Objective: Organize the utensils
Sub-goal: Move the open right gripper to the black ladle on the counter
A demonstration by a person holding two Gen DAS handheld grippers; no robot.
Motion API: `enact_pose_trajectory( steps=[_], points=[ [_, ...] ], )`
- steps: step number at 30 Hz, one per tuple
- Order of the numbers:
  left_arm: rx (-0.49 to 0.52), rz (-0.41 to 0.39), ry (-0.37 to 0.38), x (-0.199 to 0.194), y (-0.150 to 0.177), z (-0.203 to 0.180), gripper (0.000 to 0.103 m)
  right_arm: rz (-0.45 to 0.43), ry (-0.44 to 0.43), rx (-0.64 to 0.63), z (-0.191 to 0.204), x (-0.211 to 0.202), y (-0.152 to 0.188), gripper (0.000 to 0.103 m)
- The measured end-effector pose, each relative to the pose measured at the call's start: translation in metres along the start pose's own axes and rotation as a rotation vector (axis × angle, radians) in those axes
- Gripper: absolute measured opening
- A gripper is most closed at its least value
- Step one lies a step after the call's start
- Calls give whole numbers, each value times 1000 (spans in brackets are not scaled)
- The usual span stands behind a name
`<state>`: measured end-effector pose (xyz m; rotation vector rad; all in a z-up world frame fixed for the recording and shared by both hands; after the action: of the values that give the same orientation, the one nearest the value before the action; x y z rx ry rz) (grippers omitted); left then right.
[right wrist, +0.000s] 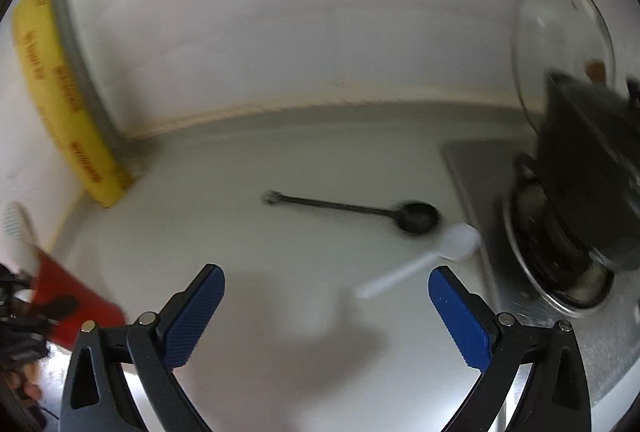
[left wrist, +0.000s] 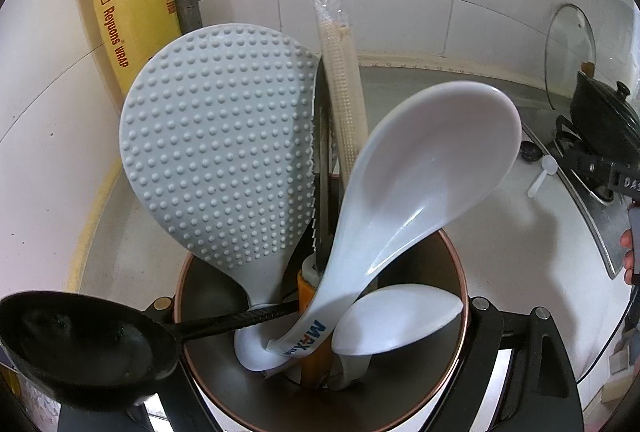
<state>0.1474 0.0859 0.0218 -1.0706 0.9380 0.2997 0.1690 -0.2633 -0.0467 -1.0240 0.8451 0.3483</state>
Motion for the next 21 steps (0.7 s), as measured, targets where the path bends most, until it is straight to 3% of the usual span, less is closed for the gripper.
enact_pose_trajectory(
  steps=[6,13,15,21],
  points=[
    [-20,8,-17,1,-1,-2,90,92,19,53,-47,32,-12,103],
    [-32,5,-25,2,-2,-7,90,122,-16,94,-57,61,-42,103],
    [-38,3,-29,2,-2,-5,90,134,10,86,-59,71,-47,102],
    [-48,-2,-37,1,1,-7,90,159,52,87,-67,92,-58,74]
  ],
)
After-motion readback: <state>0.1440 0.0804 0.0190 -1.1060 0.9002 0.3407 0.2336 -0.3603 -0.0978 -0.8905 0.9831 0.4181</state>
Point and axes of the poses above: each gripper's, at about its wrist camera, not at the fingertips, and x roughly the way its jaws point, z to its left, y to its underside, the point moved 4 cm from there along x, roughly the way its jaws point, and after that the axes turned 12 degrees about x, right-handed, at the moved point
